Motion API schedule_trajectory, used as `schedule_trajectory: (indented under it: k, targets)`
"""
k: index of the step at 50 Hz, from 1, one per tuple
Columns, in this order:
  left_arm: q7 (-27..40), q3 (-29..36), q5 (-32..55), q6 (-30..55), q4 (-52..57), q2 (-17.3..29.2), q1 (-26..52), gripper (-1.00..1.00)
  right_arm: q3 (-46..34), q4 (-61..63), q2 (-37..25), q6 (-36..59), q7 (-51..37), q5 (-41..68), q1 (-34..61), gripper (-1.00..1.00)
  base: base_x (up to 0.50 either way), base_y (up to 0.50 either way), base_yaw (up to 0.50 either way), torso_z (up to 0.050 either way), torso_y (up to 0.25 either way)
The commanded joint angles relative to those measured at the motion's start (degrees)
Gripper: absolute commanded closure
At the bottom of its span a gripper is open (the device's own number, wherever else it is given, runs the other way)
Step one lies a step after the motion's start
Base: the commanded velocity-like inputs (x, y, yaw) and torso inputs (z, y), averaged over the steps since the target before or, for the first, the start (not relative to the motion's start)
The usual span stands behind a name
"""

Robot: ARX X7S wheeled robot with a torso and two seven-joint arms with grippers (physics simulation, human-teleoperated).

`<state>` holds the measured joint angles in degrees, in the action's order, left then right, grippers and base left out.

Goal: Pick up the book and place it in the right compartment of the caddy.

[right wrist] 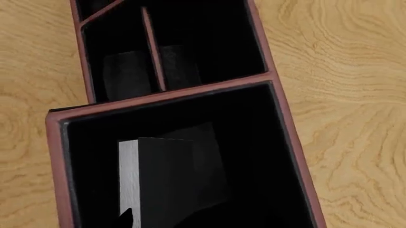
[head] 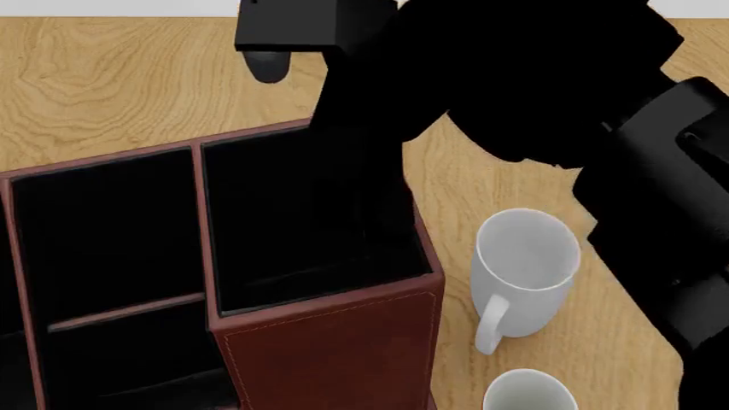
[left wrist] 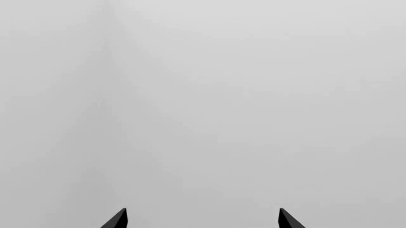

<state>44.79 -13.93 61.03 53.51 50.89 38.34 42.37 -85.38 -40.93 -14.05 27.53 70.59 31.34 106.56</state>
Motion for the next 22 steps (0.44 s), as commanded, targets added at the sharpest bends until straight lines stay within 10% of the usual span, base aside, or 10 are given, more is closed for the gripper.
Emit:
schedule_trajectory:
  k: [1, 22]
  targets:
    - [0.5, 0.5, 0.6, 0.0, 0.1, 0.1, 0.8, -1.0, 2.0, 9.6, -5.3, 4.9, -2.7, 2.7, 2.3, -1.0, 0.0, 0.0, 0.0, 0.0, 0.0]
    - [0.8, 1.3, 0.9, -0.2, 0.0, 0.3, 1.1, -1.0, 7.8, 20.2, -13.1, 10.0, -10.6, 8.1, 2.1, -1.0, 0.0, 0.0, 0.0, 0.0, 0.0]
